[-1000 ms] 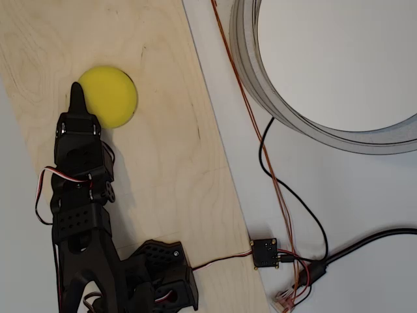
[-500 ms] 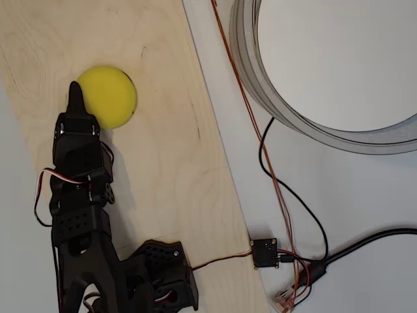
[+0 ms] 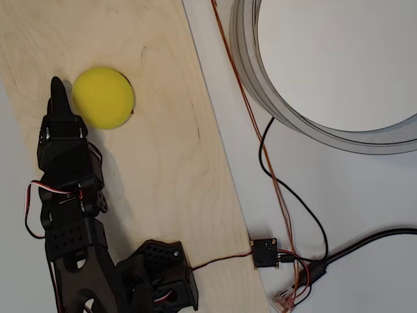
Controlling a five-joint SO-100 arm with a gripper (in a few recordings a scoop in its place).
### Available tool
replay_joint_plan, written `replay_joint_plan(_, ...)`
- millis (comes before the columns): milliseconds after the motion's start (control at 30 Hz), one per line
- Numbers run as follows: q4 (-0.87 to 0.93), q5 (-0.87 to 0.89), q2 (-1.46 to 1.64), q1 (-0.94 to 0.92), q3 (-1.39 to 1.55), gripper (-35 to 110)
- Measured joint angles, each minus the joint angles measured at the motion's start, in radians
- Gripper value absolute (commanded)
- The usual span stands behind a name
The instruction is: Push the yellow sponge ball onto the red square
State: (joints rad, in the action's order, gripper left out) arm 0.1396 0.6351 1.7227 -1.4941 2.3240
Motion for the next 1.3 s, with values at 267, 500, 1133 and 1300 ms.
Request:
replay_joint_plan(267,-0.181,-0.261,0.087,-0.091,0.002,19)
replay_joint_plan(500,-0.276,-0.6,0.213,-0.106,-0.002,19)
replay_joint_plan(1133,-0.089,-0.712,0.301,-0.064,-0.308,28)
replay_joint_plan(1300,-0.089,-0.709,0.279,-0.086,-0.308,42)
